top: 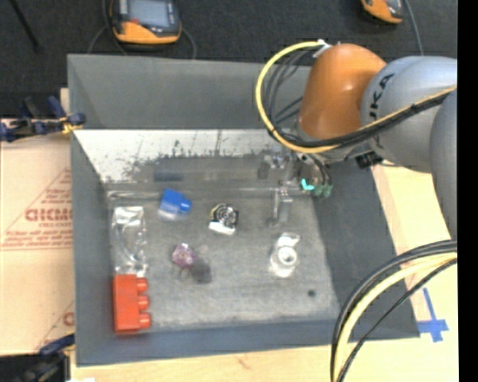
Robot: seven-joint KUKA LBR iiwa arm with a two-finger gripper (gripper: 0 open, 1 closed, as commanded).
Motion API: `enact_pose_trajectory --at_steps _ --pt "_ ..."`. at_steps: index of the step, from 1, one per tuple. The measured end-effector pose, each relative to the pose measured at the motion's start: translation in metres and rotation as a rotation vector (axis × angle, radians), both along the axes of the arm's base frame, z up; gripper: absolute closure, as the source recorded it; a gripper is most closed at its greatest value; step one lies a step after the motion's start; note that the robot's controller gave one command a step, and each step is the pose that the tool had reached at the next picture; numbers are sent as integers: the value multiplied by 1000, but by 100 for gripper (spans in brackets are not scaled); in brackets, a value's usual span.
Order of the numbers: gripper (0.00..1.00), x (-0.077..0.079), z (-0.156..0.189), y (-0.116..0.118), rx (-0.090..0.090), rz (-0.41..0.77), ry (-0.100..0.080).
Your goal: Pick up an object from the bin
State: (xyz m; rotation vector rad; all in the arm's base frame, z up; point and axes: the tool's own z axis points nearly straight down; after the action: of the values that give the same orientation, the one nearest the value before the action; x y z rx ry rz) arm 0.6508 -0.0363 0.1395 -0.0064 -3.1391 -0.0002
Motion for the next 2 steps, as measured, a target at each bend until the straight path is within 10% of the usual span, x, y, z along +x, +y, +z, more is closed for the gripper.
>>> enact_pose_trajectory --at_steps 1,2 --pt "0 -41 -67 -54 -2 140 -5" --pt "0 -112 -66 -59 -2 565 -7"
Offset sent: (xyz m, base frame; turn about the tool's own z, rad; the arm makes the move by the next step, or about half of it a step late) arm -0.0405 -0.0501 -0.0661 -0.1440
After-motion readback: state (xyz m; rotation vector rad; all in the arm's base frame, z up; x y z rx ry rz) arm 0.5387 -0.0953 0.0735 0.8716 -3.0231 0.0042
